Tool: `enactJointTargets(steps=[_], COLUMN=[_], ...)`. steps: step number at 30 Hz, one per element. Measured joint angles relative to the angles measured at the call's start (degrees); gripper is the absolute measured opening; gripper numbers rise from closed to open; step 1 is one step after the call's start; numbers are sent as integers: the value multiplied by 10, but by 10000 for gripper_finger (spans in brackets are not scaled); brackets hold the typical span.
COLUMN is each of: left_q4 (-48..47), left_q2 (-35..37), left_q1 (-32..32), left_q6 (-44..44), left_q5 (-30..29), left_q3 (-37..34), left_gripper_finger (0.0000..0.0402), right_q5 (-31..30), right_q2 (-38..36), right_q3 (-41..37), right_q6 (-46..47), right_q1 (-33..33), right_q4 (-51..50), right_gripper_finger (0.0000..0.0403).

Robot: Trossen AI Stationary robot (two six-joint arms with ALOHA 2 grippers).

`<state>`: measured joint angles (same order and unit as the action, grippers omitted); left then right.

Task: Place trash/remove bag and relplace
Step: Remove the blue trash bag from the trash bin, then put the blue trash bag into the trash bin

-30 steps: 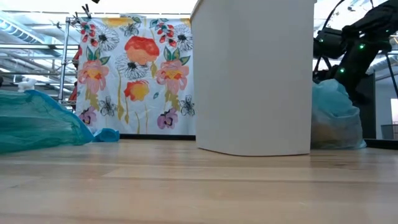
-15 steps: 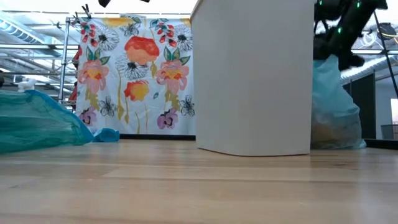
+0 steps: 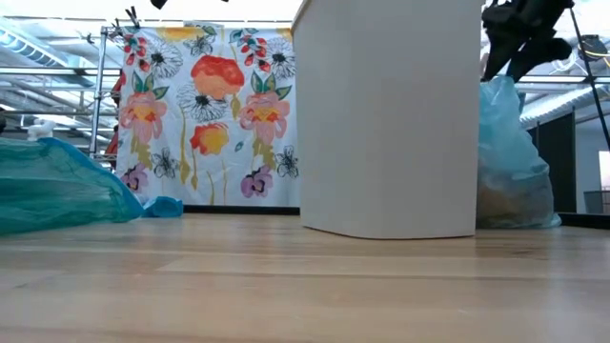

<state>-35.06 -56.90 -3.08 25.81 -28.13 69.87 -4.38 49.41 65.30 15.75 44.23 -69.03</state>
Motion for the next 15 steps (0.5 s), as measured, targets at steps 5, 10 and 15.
enactJointTargets(steps=[5, 10, 15], left_q4=[-1, -17, -103], left_q2=[0, 0, -1], left_q1=[2, 2, 2], left_q6=[0, 29, 140], left_q5=[-1, -10, -13], left_q3=[0, 0, 0], left_gripper_finger=[0, 0, 0], right_q5=[0, 1, 2], right_q2=[0, 0, -8], right_q3=[45, 105, 151], right_q6=[0, 0, 0], right_q1=[0, 0, 0], right_q4=[-35, -98, -193], right_gripper_finger=[270, 270, 270])
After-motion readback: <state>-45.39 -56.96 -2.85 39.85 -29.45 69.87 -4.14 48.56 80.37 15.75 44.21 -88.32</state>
